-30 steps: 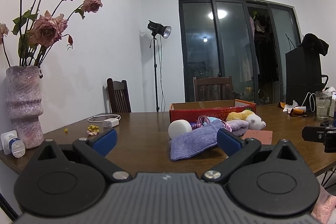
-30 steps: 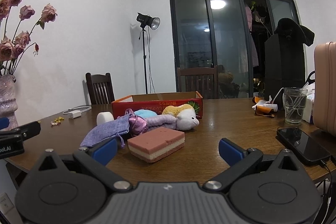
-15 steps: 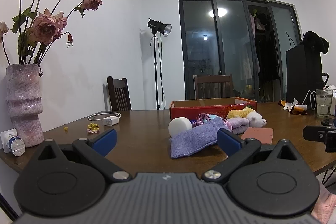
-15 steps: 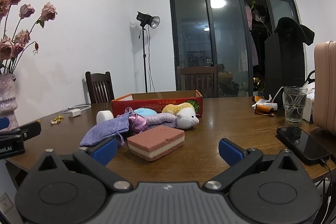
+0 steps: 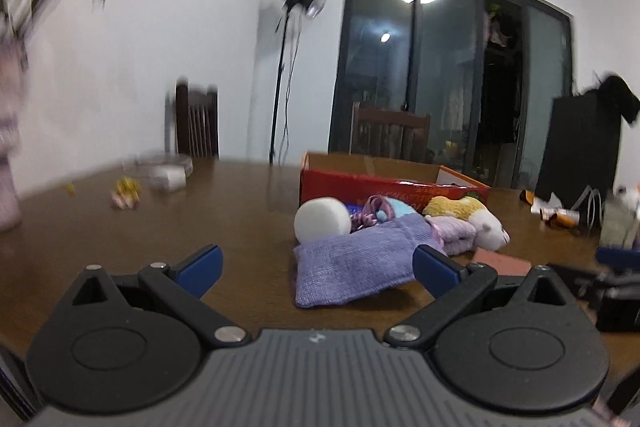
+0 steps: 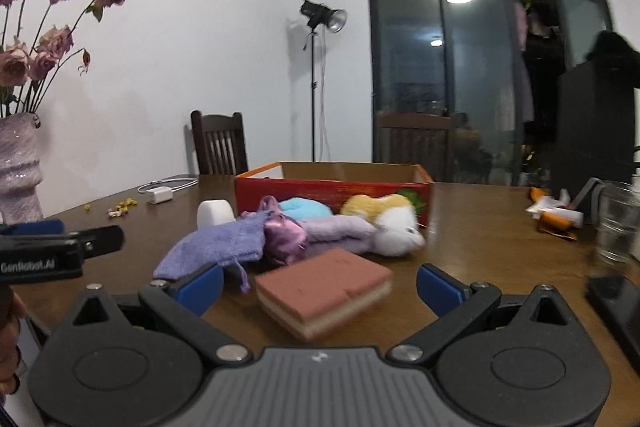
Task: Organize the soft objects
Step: 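Close the left tool on the purple linen pouch while the right tool grips it too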
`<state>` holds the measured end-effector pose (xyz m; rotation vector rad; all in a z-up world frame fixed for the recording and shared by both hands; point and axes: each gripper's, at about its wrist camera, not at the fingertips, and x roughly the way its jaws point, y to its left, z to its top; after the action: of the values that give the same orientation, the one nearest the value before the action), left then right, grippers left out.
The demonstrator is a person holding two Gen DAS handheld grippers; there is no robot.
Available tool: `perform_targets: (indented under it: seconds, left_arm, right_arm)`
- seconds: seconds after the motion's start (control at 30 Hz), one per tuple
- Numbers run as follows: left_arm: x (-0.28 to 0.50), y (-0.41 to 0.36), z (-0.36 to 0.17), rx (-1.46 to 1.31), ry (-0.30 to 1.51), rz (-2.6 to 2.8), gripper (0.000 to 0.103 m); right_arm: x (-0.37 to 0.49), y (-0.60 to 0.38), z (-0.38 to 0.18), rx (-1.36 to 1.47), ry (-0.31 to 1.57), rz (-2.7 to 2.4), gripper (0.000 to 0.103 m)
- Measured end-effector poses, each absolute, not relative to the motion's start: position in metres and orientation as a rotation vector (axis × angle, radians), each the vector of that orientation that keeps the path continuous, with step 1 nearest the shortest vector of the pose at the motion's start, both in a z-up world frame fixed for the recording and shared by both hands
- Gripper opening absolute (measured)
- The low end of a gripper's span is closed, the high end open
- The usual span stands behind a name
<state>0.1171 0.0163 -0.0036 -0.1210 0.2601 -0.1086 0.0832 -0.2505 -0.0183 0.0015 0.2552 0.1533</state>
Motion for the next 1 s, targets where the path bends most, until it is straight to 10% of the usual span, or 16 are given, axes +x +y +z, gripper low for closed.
perform_targets:
  seconds: [0.47, 0.7, 1.0]
  left_arm:
    - [0.230, 0.048, -0.026, -0.372, 0.594, -0.260, 0.056]
    - [0.218, 0.046, -0.025, -0.353, 0.598, -0.350, 0.015]
    - [0.137, 0.027, -0.009, -0.310, 0.553, -0.458, 0.014]
  right_arm:
    - [0.208, -0.187, -0.019, 0.093, 0.422, 0.311, 0.067]
    - [0.207, -0.188, -0.021, 0.086, 0.442, 0.324, 0.005]
    - [0.132, -0.202, -0.009, 0.093, 0.430, 0.392, 0.006]
